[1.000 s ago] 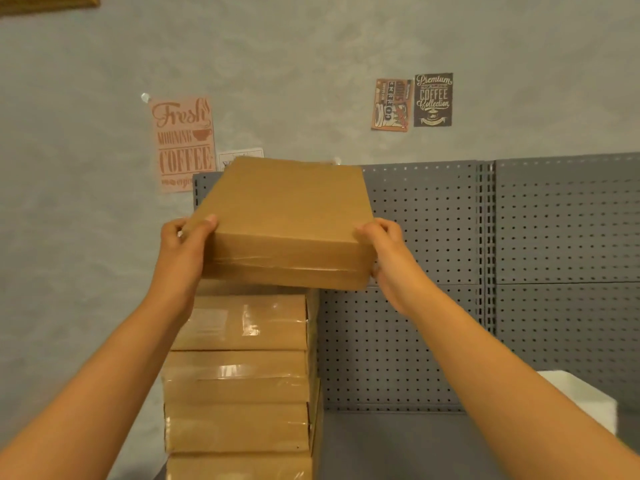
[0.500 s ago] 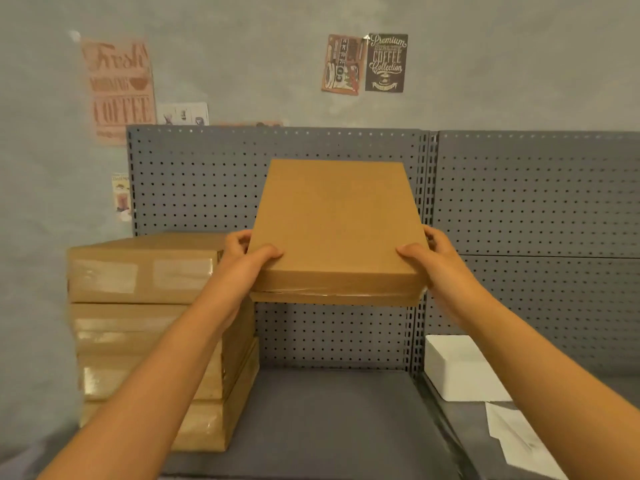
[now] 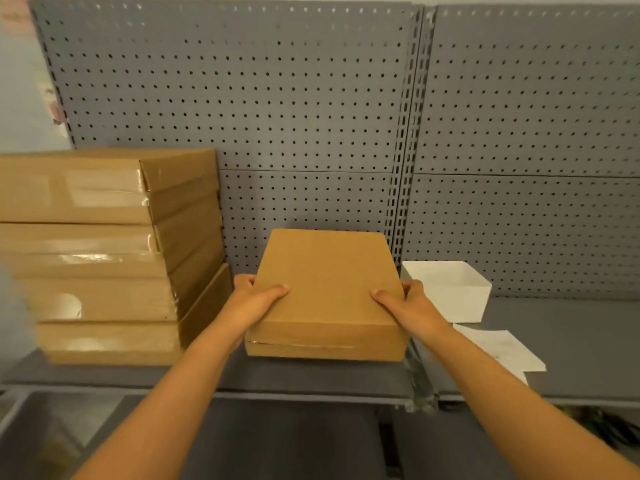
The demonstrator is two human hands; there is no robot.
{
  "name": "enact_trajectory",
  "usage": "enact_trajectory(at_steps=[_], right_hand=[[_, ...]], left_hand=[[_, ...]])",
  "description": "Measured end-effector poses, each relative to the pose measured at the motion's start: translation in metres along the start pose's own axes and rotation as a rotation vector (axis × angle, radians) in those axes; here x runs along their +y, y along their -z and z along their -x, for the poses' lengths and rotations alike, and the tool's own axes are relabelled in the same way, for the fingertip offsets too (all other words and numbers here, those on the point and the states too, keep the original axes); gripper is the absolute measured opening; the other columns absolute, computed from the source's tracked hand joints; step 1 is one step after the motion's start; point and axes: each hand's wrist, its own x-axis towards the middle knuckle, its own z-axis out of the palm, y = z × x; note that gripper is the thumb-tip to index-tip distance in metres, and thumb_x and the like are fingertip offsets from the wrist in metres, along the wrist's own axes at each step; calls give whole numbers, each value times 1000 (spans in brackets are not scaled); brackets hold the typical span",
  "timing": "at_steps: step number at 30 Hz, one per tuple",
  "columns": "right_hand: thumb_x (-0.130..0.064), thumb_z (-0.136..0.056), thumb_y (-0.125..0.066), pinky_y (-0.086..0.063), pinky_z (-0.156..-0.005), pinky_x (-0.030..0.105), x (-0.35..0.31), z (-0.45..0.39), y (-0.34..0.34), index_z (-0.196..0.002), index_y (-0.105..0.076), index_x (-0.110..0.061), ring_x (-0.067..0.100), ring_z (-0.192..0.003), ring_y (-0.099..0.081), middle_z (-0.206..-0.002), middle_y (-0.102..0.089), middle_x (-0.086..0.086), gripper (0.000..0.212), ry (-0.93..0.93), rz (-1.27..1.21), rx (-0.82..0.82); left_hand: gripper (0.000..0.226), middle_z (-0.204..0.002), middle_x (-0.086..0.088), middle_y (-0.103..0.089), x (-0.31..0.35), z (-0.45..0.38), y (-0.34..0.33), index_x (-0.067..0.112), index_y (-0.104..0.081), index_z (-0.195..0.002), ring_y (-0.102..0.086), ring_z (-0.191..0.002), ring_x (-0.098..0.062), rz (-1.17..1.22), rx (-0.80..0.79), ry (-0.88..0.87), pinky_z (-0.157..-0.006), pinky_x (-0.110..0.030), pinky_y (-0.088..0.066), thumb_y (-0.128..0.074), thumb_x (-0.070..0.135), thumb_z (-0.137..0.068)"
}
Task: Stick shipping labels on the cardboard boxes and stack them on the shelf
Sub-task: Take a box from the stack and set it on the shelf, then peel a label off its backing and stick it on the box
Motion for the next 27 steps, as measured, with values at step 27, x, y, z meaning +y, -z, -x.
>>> enact_trajectory(at_steps=[27], right_hand=[[-42,-95,-50,-38,-92,26,38,-13,-8,-142,-38,-13,24,-127,-48,-142,-46,5,57,73,179,23]], left_hand=[[58,-148,-7,-34,-8,-27,-69,13,-36,-141,-28,-136,-26,-758,-62,-465,-110,-36,-25,-52,38,-92]])
